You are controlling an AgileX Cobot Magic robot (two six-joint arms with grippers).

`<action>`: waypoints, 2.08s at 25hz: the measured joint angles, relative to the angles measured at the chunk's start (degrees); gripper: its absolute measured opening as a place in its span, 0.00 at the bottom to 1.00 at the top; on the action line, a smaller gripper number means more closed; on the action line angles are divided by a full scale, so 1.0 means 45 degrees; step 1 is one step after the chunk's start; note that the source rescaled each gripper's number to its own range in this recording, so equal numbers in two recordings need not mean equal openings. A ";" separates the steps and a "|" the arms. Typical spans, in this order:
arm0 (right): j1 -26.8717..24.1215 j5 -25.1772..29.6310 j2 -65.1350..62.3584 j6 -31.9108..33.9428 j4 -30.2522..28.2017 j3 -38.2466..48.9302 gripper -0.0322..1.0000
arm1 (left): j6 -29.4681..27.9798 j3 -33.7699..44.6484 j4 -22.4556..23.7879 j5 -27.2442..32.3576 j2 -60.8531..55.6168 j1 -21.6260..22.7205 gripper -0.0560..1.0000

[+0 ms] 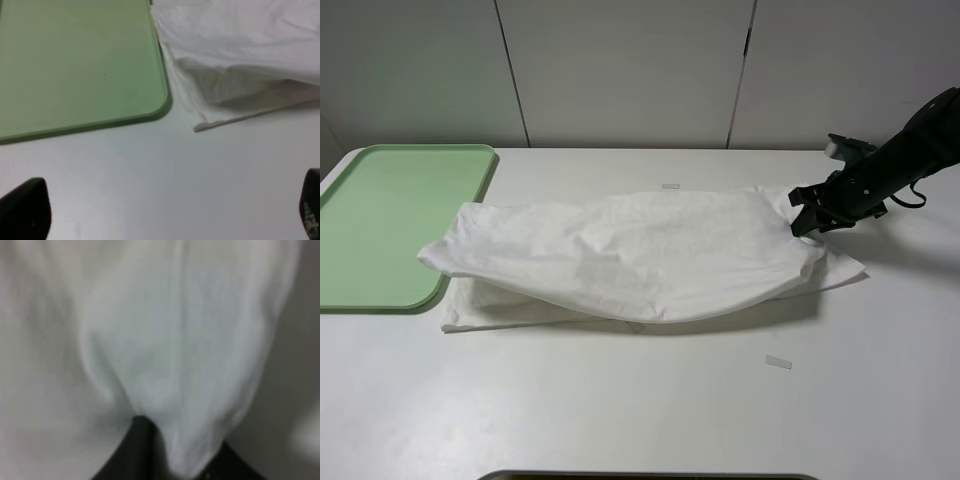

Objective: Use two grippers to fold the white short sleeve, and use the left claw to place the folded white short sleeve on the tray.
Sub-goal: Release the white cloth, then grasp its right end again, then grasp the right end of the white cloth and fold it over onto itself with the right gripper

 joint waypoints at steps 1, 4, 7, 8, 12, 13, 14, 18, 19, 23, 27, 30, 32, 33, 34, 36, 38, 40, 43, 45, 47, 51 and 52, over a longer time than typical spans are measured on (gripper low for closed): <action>0.0058 0.0027 0.0022 0.0000 0.0075 0.0000 0.26 | 0.0000 0.0000 0.0000 0.0000 0.0000 0.0000 1.00; 0.0161 0.0042 0.0038 0.0012 0.0116 0.0011 0.16 | 0.0000 0.0000 0.0000 0.0000 0.0000 0.0000 1.00; 0.0161 0.0062 0.0038 0.0012 0.0116 0.0011 0.14 | 0.0000 0.0000 0.0000 0.0000 0.0000 0.0000 1.00; 0.0161 0.0080 0.0038 0.0024 0.0055 0.0011 0.12 | 0.0000 0.0000 0.0000 0.0000 0.0000 0.0000 1.00; 0.0191 0.0396 -0.0170 0.0240 -0.1082 0.0011 0.07 | 0.0000 0.0000 0.0000 0.0000 0.0000 0.0000 1.00; 0.0202 0.0530 -0.0292 0.0297 -0.1520 0.0024 0.07 | 0.0000 0.0000 0.0000 0.0000 0.0000 0.0000 1.00; 0.0202 0.0530 -0.0292 0.0297 -0.1520 0.0024 0.07 | 0.0000 0.0000 0.0000 0.0000 0.0000 0.0000 1.00; 0.0202 0.1227 -0.1192 0.0483 -0.3158 0.0093 0.07 | 0.0000 0.0000 0.0000 0.0000 0.0000 0.0000 1.00; 0.0202 0.1370 -0.1413 0.0483 -0.3367 0.0103 0.07 | 0.0000 0.0000 0.0000 0.0000 0.0000 0.0000 1.00; 0.0202 0.1639 -0.1949 0.0540 -0.3830 0.0103 0.07 | 0.0000 0.0000 0.0000 0.0000 0.0000 0.0000 1.00; 0.0308 0.2110 -0.2968 0.0897 -0.4409 0.0103 0.07 | 0.0000 0.0000 0.0000 0.0000 0.0000 0.0000 1.00; 0.0616 0.2650 -0.3872 0.1618 -0.4773 0.0103 0.07 | 0.0000 0.0000 0.0000 0.0000 0.0000 0.0000 1.00; 0.0666 0.2694 -0.3986 0.1757 -0.4788 0.0103 0.07 | 0.0000 0.0000 0.0000 0.0000 0.0000 0.0000 1.00; 0.0767 0.2723 -0.4065 0.1912 -0.4788 0.0103 0.07 | 0.0000 0.0000 0.0000 0.0000 0.0000 0.0000 1.00; 0.0904 0.2748 -0.4112 0.2167 -0.4788 0.0103 0.07 | 0.0000 0.0000 0.0000 0.0000 0.0000 0.0000 1.00; 0.1524 0.2547 -0.4144 0.2837 -0.4681 0.0103 0.07 | 0.0000 0.0000 0.0000 0.0000 0.0000 0.0000 1.00; 0.1974 0.2206 -0.4144 0.3558 -0.4470 0.0103 0.07 | 0.0000 0.0000 0.0000 0.0000 0.0000 0.0000 1.00; 0.2319 0.1897 -0.4144 0.4230 -0.4249 0.0103 0.07 | 0.0000 0.0000 0.0000 0.0000 0.0000 0.0000 1.00; 0.3261 0.1274 -0.3878 0.5487 -0.3733 0.0103 0.07 | 0.0000 0.0000 0.0000 0.0000 0.0000 0.0000 1.00; 0.3478 0.1182 -0.3745 0.5636 -0.3704 0.0103 0.07 | 0.0000 0.0000 0.0000 0.0000 0.0000 0.0000 1.00; 0.4098 0.1084 -0.3301 0.6067 -0.3422 0.0103 0.07 | 0.0000 0.0000 0.0000 0.0000 0.0000 0.0000 1.00; 0.4755 0.0759 -0.2772 0.6248 -0.3118 0.0103 0.07 | 0.0000 0.0000 0.0000 0.0000 0.0000 0.0000 1.00; 0.4907 0.0648 -0.2644 0.6248 -0.3118 0.0103 0.07 | 0.0000 0.0000 0.0000 0.0000 0.0000 0.0000 1.00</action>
